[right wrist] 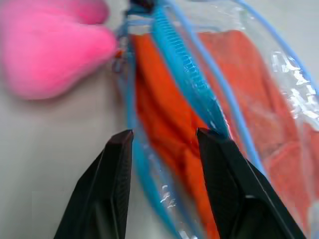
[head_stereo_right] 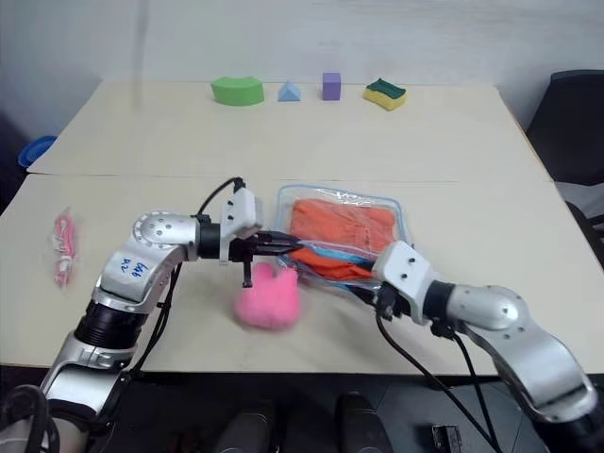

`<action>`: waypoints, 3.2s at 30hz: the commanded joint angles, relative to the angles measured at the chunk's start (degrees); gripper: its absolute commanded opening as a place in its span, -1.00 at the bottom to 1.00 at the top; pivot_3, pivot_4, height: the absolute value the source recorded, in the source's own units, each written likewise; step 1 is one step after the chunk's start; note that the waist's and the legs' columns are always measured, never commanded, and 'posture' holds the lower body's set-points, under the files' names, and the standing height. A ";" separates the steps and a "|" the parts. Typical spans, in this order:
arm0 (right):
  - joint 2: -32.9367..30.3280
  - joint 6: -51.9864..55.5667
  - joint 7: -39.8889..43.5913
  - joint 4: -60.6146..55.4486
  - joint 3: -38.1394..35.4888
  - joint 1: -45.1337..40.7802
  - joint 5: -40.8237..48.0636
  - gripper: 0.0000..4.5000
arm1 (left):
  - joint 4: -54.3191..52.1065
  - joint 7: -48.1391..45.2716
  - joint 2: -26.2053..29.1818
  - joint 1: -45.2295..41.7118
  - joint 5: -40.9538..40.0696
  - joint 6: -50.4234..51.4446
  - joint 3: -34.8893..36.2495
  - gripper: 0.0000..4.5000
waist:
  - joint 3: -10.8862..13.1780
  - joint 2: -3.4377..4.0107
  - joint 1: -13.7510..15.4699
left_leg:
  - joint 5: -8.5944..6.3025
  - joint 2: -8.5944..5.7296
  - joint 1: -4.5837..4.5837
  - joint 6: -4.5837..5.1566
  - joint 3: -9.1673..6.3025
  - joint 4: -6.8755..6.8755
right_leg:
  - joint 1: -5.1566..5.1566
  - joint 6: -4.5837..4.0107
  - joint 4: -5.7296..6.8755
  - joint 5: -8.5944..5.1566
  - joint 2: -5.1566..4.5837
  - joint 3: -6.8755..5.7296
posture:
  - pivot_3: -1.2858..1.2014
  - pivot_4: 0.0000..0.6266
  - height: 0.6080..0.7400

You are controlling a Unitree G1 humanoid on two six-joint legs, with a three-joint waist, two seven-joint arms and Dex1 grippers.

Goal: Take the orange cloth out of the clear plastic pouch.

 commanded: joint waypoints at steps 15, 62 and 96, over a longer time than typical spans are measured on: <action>1.50 -29.28 -4.02 19.20 11.29 -6.51 -36.11 0.98 | -6.23 1.91 -1.83 1.42 -0.75 1.05 -0.97 -1.00 | 0.00 0.01 -0.28 | 0.01 -0.04 0.00 -0.02 0.04 -0.02 | -0.03 0.00 0.01 0.00 0.00 0.02 | 0.03 -0.52 1.00; 13.17 -35.69 7.43 35.01 15.75 -16.18 -43.55 -0.30 | -2.67 2.82 -3.73 0.04 0.07 -1.94 -0.58 -1.00 | -0.15 -0.12 -1.75 | 0.05 0.00 0.34 -0.09 0.09 -0.01 | 0.20 0.00 0.17 0.00 0.04 0.07 | 0.03 -0.52 1.00; -21.92 -68.13 15.02 22.22 -20.81 28.43 -26.44 -0.98 | 12.98 12.18 -3.83 -0.89 11.71 -10.04 -3.76 -1.00 | -0.09 -0.16 0.29 | 0.02 -0.07 0.29 -0.01 0.14 -0.04 | 0.29 0.02 -0.01 0.01 0.02 0.11 | 0.03 -0.52 1.00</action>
